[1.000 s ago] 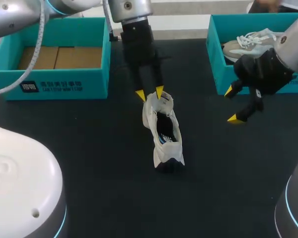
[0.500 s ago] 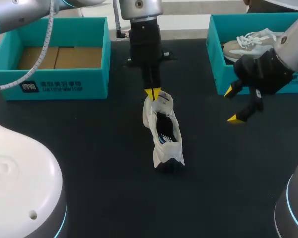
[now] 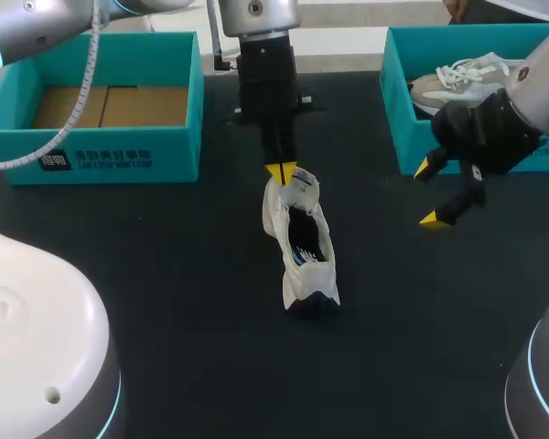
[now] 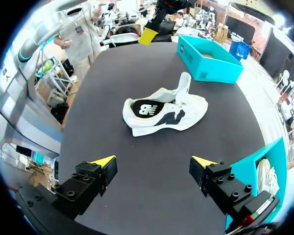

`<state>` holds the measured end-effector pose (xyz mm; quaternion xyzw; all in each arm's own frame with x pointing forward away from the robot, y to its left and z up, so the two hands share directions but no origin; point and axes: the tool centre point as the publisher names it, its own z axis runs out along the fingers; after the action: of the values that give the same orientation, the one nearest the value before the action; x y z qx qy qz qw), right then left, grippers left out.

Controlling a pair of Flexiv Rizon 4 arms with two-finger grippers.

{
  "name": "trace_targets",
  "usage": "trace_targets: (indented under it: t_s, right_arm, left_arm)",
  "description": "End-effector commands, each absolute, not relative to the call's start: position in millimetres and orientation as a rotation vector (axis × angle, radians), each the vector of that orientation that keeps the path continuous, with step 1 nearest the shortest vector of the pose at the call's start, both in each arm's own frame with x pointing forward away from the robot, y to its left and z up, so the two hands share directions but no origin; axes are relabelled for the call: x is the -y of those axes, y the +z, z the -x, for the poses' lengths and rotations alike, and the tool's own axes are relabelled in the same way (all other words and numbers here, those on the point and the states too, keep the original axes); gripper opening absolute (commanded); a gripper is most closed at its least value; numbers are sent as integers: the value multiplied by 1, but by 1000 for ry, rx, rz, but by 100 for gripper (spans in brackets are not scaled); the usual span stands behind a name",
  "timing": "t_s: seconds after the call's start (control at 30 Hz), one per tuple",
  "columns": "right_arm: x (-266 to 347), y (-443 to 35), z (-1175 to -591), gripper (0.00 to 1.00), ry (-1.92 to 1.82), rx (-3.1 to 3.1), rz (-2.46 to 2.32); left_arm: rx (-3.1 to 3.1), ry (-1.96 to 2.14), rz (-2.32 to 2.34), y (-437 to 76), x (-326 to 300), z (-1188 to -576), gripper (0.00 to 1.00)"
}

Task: Take the shoe out of the shoebox, open the shoe tongue, remove and reinsert the insole, then place the shoe into the shoebox

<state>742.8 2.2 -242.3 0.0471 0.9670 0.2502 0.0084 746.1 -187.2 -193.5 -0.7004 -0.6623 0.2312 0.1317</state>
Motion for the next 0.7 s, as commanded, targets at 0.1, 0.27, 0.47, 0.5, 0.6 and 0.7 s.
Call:
trace_targets:
  t_s: [0.1,0.27,0.47,0.5,0.6,0.7]
  right_arm:
    - [-3,-243,-743,100,778,-3023,-149]
    - [-3,-243,-743,100,778,-3023,-149]
    - [-3,-243,-743,100,778,-3023,-149]
    - [-3,-243,-743,100,778,-3023,-149]
    - [-3,-243,-743,100,778,-3023,-149]
    - [-3,-243,-743,100,778,-3023,-149]
  left_arm:
    - [1893,576,2077,-211,189,-736,0]
    - [1879,529,2096,-228,191,-733,0]
    - [1859,498,2092,-245,191,-731,0]
    - [1853,487,2095,-248,191,-731,0]
    - [1841,452,2097,-260,194,-730,0]
    - [1840,432,2099,-270,197,-729,0]
